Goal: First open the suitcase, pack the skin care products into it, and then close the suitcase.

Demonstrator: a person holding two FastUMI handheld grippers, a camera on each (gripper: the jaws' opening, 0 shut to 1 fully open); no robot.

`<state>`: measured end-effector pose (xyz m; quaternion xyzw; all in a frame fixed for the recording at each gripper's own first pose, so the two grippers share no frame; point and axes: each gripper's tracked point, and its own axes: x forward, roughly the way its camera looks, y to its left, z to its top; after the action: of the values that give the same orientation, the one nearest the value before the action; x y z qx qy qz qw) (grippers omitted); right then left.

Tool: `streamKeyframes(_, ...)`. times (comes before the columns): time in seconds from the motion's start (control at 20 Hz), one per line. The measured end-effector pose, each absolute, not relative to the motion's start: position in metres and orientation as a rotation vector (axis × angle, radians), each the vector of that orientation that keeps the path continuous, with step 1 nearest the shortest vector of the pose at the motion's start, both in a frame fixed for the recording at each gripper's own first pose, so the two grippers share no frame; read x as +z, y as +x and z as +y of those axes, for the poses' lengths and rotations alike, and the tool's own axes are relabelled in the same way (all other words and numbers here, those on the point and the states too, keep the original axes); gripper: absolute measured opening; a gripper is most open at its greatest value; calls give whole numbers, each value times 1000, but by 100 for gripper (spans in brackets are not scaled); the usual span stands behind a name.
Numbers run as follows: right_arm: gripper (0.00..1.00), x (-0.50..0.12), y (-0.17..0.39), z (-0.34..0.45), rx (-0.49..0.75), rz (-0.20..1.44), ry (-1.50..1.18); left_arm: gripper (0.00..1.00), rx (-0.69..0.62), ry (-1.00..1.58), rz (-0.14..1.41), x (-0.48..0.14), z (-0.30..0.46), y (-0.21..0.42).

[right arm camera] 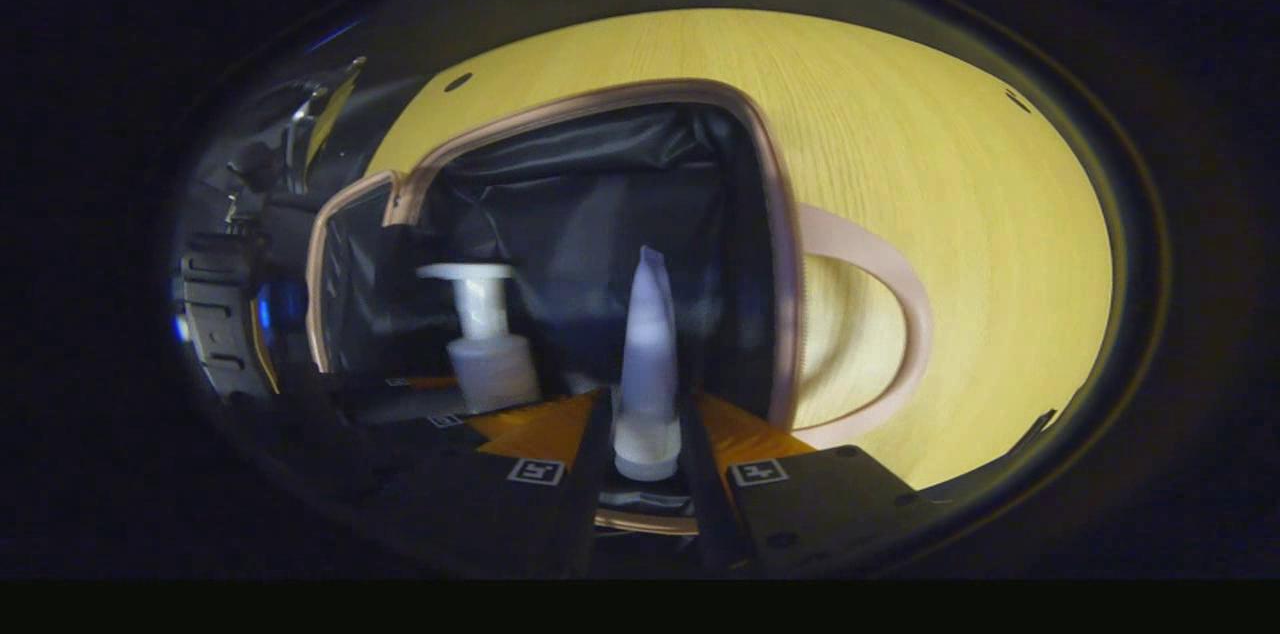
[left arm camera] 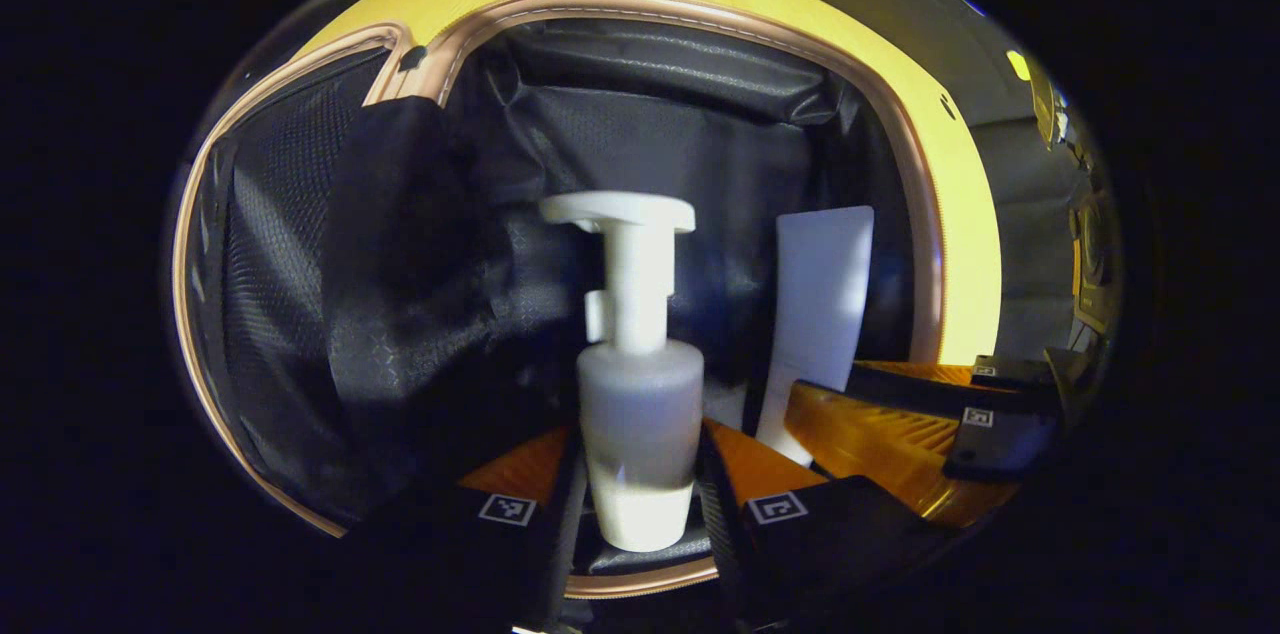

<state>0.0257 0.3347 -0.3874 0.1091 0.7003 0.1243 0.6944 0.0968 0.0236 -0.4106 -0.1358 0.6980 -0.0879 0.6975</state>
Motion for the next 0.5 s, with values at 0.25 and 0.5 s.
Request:
streamKeyframes(0.25,61,-364,22,337,319,1513,278,68,-275,-324,1441,-386,27,104)
streamKeyframes(0.5,97,-306,32,319,446,1310,263,73,-338,-396,1135,-311,61,126)
